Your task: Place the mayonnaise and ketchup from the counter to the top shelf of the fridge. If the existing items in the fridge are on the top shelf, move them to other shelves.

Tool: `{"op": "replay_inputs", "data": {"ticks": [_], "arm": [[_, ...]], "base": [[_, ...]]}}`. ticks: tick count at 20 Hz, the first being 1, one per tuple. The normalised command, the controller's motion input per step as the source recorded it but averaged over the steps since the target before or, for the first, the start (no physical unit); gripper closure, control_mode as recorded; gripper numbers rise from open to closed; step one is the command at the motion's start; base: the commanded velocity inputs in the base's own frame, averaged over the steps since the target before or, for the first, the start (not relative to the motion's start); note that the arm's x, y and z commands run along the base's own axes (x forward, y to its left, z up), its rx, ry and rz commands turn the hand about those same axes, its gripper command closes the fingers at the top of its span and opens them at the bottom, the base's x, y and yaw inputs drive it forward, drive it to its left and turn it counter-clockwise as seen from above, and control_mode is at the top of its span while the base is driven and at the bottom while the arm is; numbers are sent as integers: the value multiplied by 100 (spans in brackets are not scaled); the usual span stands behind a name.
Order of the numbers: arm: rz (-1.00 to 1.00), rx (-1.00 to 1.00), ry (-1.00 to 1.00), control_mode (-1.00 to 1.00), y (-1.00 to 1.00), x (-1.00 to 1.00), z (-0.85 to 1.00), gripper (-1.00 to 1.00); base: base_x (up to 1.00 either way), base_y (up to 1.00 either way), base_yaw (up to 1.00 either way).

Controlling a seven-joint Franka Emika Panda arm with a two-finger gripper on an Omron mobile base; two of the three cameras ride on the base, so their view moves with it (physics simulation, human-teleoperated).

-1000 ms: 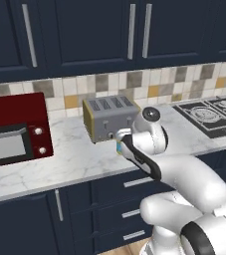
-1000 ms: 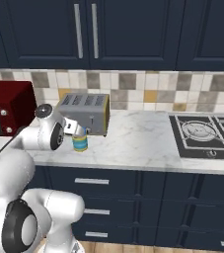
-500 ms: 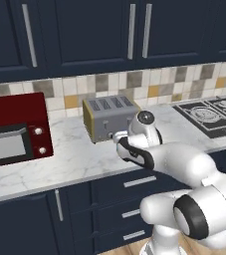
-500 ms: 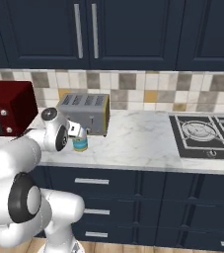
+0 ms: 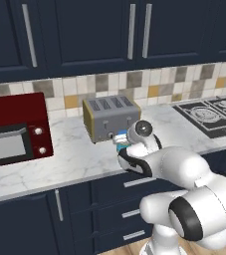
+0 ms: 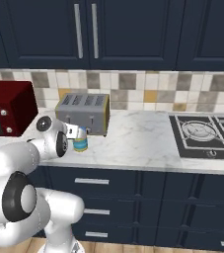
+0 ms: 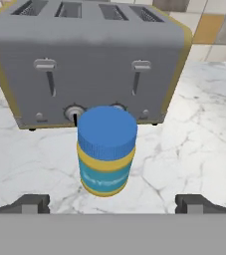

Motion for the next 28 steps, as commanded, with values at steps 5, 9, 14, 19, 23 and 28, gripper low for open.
{"op": "replay_inputs", "data": {"ticks": [5,9,14,19,23,28], "arm": [[0,-1,-3,-100,0,4,0,-100],[0,0,0,-100,0,21,0,-100],[0,0,0,-100,0,22,0,-100],[0,0,0,-100,0,16,0,-100],[0,0,0,-100,0,13,-1,-100],[0,0,0,-100,0,12,-5,-100]], "base": [[0,0,0],[0,0,0],[0,0,0],[0,0,0],[0,0,0],[0,0,0]]}}
